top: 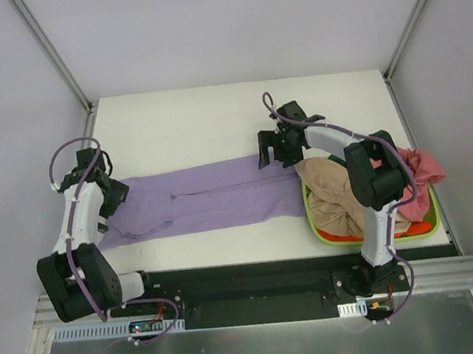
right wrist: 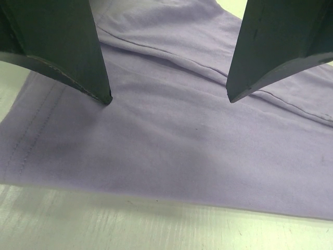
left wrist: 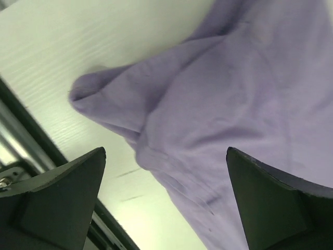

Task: Fold and stack the t-shirts
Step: Fold the other side of the tshirt into a rectangle

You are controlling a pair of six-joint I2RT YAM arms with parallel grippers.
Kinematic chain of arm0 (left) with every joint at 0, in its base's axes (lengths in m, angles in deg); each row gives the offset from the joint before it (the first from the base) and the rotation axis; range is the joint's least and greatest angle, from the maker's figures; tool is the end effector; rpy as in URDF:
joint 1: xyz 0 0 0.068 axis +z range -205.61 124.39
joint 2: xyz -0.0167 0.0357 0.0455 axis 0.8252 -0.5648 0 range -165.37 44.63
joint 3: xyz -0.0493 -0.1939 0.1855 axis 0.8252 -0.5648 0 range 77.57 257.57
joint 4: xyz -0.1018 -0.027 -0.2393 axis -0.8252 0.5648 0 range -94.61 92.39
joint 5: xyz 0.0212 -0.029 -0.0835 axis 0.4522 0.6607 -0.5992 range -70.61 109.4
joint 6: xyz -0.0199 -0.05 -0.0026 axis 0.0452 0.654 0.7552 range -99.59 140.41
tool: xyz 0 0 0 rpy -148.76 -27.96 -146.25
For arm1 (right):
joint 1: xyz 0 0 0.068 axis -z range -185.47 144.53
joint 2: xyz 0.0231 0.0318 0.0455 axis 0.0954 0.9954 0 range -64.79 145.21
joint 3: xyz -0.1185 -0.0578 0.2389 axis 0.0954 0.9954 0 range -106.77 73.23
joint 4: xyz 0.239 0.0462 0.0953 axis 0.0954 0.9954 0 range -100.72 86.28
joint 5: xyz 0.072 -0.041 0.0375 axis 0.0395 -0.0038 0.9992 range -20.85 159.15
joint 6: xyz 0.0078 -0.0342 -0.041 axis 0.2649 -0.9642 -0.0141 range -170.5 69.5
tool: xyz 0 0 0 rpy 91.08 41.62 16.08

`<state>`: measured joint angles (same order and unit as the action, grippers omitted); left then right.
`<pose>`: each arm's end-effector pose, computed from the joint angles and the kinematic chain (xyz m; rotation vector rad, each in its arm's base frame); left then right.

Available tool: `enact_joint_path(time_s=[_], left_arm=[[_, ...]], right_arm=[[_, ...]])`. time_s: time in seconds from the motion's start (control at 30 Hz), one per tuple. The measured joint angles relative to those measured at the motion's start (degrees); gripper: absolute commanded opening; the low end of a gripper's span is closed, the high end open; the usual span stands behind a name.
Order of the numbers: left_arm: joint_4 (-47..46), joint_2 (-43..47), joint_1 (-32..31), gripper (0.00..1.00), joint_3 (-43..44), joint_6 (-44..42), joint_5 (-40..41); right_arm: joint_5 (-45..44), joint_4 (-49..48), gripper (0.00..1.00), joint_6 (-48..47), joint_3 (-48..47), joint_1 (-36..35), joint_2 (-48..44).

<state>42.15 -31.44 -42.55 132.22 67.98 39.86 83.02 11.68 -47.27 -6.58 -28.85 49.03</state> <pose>0.2372 0.0678 0.2365 -1.4221 2.2487 0.3064 0.3852 0.1756 0.1772 -0.5453 2.5275 0.4854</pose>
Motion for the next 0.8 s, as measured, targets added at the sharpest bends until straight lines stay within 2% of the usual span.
enact_joint_path(time_s=[0.17, 0.3, 0.53, 0.8], left_arm=[[-5.01, 6.29, -2.97, 0.99, 0.39, -2.64, -10.03], [-9.07, 3.08, -5.18, 0.99, 0.57, -5.57, -14.05], [-11.58, -8.61, -3.93, 0.99, -0.17, -8.17, -11.85], [-11.47, -9.42, 0.11, 0.99, -4.11, -8.26, -6.40]], right_arm=[[0.11, 0.17, 0.96, -0.68, 0.00, 0.00, -0.11], [0.07, 0.33, 0.96, -1.09, 0.15, 0.00, -0.26], [0.07, 0.31, 0.96, -1.38, 0.42, 0.00, -0.42], [-0.02, 0.37, 0.96, -1.77, 0.83, 0.00, -0.83]])
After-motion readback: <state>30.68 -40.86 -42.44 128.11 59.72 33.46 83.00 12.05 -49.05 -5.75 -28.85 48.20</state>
